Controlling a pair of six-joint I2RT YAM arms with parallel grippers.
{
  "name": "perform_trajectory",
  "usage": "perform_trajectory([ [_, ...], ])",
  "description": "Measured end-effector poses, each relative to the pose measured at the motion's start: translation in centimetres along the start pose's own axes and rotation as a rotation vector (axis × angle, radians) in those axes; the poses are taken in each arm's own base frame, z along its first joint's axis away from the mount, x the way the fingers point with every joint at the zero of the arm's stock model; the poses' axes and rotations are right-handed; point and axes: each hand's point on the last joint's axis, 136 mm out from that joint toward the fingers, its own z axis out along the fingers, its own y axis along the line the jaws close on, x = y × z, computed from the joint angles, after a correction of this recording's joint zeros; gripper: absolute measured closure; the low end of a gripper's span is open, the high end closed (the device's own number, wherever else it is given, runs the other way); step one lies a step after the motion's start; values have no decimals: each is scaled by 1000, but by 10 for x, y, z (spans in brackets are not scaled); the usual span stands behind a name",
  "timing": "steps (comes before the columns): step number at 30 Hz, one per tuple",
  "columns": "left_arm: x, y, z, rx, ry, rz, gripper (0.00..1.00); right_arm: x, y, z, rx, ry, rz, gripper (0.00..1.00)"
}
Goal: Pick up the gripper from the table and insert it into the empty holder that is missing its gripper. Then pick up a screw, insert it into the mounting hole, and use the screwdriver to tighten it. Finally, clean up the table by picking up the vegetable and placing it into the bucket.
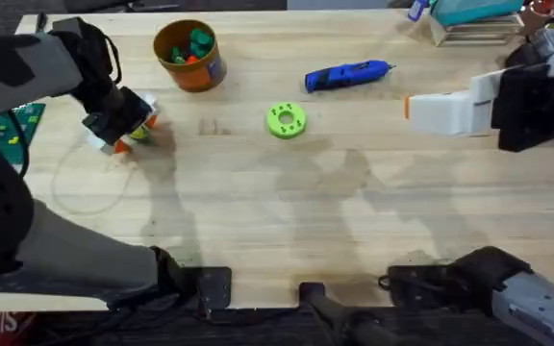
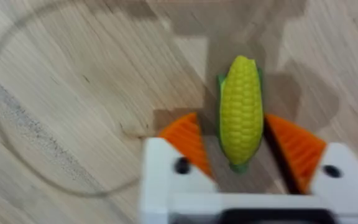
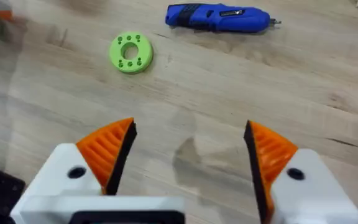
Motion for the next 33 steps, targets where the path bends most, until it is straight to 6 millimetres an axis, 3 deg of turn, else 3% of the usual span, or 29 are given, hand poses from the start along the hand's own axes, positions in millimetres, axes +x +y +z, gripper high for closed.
perform_trajectory([
  [3, -2, 1, -1, -6, -9, 0, 827, 0, 0, 0, 0, 0, 0, 8],
  [4, -3, 0, -1, -3, -13, 4, 941, 0, 0, 0, 0, 0, 0, 8],
  [5, -4, 0, -1, -3, -16, 5, 968, 0, 0, 0, 0, 0, 0, 8],
  [12, -2, 0, -3, -7, -2, 56, 959, 0, 0, 0, 0, 1, 0, 8],
  [17, -15, -14, -31, 34, -31, 130, 959, 0, 0, 0, 0, 1, 0, 7],
  [21, -41, -54, -89, 197, -156, 229, 959, 0, 0, 0, 0, 0, 0, 8],
  [26, -58, -110, -164, 416, -335, 376, 959, 0, 0, 0, 0, 1, 0, 8],
  [29, -60, -137, -181, 496, -404, 430, 959, 0, 0, 0, 0, 1, 0, 8],
  [33, -60, -162, -172, 536, -421, 470, 959, 0, 0, 0, 0, 0, 0, 8],
])
